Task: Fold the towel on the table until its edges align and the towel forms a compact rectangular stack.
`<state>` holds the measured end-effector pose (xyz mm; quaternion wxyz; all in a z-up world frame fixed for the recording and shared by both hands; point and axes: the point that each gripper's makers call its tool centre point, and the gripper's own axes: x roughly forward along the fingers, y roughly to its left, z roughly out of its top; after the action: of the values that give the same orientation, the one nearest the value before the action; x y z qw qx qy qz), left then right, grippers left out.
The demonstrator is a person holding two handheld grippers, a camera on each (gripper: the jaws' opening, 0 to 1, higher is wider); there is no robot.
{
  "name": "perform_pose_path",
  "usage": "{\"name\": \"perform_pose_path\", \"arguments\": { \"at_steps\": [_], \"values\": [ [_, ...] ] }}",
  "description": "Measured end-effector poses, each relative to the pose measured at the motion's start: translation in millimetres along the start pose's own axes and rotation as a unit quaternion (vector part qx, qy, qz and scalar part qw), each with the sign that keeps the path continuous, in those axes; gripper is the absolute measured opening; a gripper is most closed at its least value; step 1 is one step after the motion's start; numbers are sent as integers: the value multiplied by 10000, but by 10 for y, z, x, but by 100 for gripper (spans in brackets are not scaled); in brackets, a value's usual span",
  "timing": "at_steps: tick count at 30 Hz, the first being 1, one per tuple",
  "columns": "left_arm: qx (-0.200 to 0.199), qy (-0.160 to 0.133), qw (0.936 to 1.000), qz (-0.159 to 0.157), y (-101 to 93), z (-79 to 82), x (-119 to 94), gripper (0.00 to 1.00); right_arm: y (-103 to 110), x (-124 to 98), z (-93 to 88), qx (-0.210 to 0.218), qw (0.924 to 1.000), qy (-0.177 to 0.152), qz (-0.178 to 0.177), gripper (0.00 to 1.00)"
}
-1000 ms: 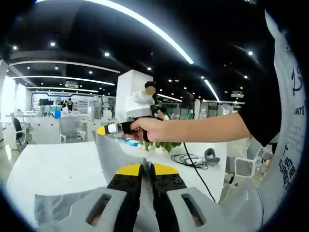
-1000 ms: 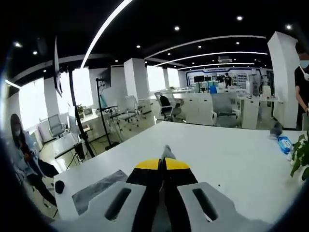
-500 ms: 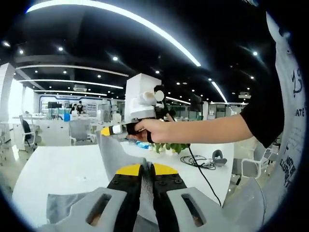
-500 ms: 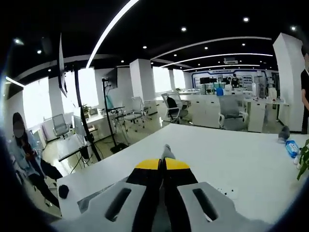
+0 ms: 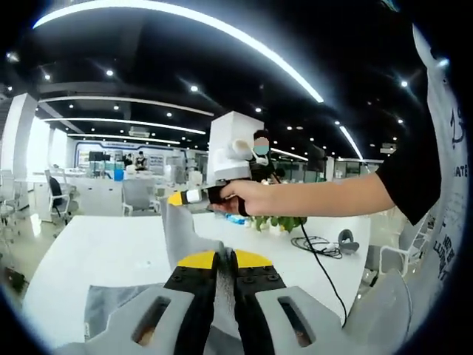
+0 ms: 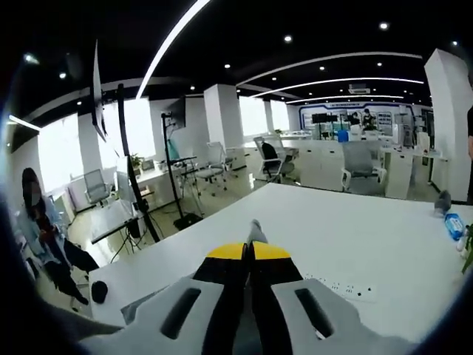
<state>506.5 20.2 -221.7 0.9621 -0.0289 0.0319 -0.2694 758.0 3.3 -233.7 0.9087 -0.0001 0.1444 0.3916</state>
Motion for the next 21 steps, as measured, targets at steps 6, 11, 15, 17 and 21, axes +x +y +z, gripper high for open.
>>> {"name": "perform_pose_path", "arguments": {
  "at_steps": [6,11,15,17,21],
  "values": [
    [-79,19,9999,137,87,-35,-42,8,104,61,-31,-35,9999,35,89,0],
    [-92,56,9997,238,147,-74,-80,8,109,159,-58,-59,9999,70,139,0],
    [-120,54,9994,331,193,-90,-113,8,146,193,-76,-58,9998,86,174,0],
    [-116,88,9990,417,219,-119,-129,8,160,199,-92,-57,9998,93,170,0],
    [-187,154,9984,506,249,-216,-150,7,206,228,-157,-52,9997,150,202,0]
  ]
}}
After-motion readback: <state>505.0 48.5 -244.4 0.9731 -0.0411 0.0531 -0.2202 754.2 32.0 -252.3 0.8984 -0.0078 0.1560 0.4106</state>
